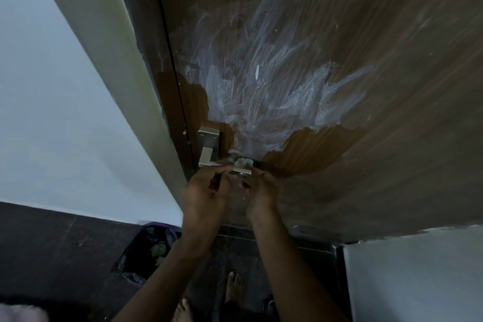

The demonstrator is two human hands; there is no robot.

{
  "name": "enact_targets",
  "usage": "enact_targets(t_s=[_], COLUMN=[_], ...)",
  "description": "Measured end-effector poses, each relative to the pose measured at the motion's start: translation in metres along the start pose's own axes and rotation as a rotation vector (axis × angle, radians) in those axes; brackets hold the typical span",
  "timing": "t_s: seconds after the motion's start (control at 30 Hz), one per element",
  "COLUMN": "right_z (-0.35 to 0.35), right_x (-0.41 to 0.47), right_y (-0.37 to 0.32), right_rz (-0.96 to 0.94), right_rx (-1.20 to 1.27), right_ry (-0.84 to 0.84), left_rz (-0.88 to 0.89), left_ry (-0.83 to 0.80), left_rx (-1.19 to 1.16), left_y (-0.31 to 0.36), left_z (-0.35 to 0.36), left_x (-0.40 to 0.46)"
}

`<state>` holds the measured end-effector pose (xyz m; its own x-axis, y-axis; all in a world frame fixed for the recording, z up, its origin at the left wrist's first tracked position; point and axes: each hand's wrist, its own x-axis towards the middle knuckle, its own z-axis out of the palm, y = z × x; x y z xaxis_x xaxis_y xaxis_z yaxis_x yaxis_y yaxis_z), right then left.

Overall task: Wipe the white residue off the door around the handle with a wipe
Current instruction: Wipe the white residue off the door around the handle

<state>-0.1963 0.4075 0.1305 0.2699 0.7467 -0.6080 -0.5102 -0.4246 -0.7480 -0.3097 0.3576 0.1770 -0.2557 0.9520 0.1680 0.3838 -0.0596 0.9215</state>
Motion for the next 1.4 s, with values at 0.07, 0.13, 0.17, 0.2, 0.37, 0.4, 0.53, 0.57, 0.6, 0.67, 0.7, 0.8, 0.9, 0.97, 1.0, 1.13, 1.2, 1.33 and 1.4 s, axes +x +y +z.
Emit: enact_targets(t_s=[0.07,0.13,0.17,0.2,0.37,0.4,0.53,0.57,0.6,0.67,0.7,0.8,0.9,0.97,1.0,1.13,1.2,1.33,1.4], right_z=[-0.006,-0.005,-0.002,0.003,0.025,0.022,-0.003,-0.008,-0.010,-0.003,0.005,0.032,0.033,0.018,0.008,-0.007,0.002,0.023,0.021], right_x=[0.004,0.005,0.005,0.004,-0.003,-0.003,0.000,0.000,-0.001,-0.007,-0.011,-0.022,-0.024,-0.023,-0.020,-0.006,0.002,0.008,0.002], right_y=[-0.006,-0.012,-0.015,-0.019,-0.037,-0.039,-0.042,-0.042,-0.042,-0.045,-0.046,-0.051,-0.047,-0.044,-0.041,-0.029,-0.021,-0.020,-0.024], right_rz=[0.120,0.280,0.367,0.439,0.555,0.558,0.491,0.465,0.437,0.389,0.377,0.380,0.343,0.293,0.280,0.366,0.450,0.529,0.485], right_rx=[0.034,0.070,0.091,0.094,0.085,0.092,0.056,0.052,0.040,-0.022,-0.059,-0.101,-0.092,-0.082,-0.080,-0.073,-0.054,0.015,-0.001], right_ry=[0.042,-0.057,-0.138,-0.221,-0.483,-0.454,-0.264,-0.209,-0.169,-0.171,-0.206,-0.207,-0.080,-0.025,0.004,-0.027,-0.111,-0.215,-0.221], left_rz=[-0.022,-0.033,-0.034,-0.032,0.002,0.005,0.023,0.028,0.035,0.053,0.066,0.101,0.121,0.105,0.094,0.060,0.056,0.076,0.079], left_ry=[-0.001,0.006,0.004,-0.002,-0.012,-0.012,-0.001,-0.006,-0.013,-0.030,-0.032,-0.046,-0.064,-0.038,-0.026,-0.013,-0.023,-0.053,-0.052], left_rx=[0.019,0.011,0.002,-0.008,0.005,0.009,0.018,0.020,0.020,0.022,0.033,0.079,0.091,0.111,0.113,0.068,0.057,0.047,0.045], left_y=[-0.002,-0.002,-0.002,-0.001,0.003,0.003,0.003,0.004,0.004,0.006,0.008,0.012,0.014,0.013,0.012,0.009,0.010,0.015,0.017], left_z=[-0.001,-0.001,-0.001,0.000,-0.001,-0.002,-0.004,-0.004,-0.005,-0.004,-0.004,-0.006,-0.010,-0.013,-0.015,-0.017,-0.016,-0.016,-0.018], left_x=[-0.001,-0.003,-0.003,-0.003,0.000,0.001,0.003,0.003,0.004,0.008,0.012,0.026,0.037,0.040,0.041,0.037,0.035,0.032,0.033])
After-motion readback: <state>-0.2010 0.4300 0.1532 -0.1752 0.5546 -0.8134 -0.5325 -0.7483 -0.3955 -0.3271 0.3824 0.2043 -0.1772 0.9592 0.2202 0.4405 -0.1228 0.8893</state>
